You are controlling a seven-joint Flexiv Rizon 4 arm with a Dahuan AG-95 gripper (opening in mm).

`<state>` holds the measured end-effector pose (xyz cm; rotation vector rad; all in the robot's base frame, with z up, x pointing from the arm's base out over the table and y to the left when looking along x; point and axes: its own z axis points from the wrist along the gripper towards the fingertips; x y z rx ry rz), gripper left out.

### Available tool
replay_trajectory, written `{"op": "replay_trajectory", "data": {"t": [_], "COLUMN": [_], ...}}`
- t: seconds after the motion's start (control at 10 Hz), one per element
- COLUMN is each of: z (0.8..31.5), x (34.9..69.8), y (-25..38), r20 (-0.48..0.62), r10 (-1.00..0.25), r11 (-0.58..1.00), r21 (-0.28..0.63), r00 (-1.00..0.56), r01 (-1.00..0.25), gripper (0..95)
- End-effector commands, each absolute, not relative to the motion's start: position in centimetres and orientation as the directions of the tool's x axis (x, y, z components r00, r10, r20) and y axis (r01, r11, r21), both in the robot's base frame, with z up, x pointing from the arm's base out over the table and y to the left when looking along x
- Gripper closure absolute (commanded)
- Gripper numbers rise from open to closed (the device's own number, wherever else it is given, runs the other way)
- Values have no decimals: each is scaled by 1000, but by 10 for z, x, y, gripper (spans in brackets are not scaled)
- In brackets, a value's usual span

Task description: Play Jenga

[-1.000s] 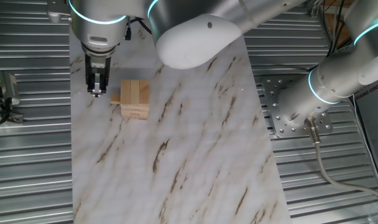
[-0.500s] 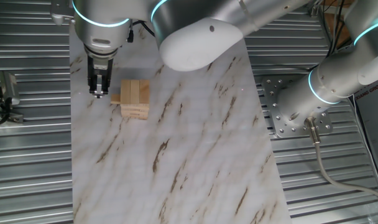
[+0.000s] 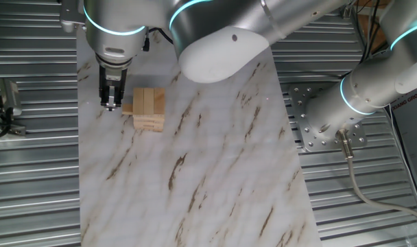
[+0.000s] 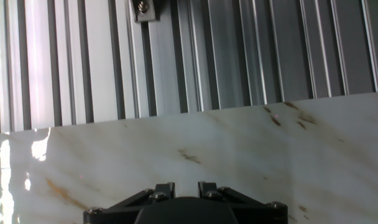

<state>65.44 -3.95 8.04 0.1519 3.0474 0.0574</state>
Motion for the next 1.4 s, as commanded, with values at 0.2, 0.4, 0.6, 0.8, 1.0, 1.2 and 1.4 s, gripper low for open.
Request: {"op": "replay_trajectory", "data": {"t": [0.2,0.4,0.6,0.8,1.0,1.2,1.4], "z": [80,79,77,74,72,70,69], "x": [654,653,652,651,651,651,652], "y": [-40,-39,-40,-40,-40,-40,-40], "r20": [-87,-87,-86,-85,-84,-80,-79], "r10": [104,102,103,107,115,119,126], "r11": [994,994,994,994,993,992,991], "r21": [44,43,42,42,43,43,46], "r00": [-991,-991,-991,-991,-990,-990,-989], "r01": [100,98,100,104,111,116,123], "gripper": [570,570,570,570,570,570,570]}}
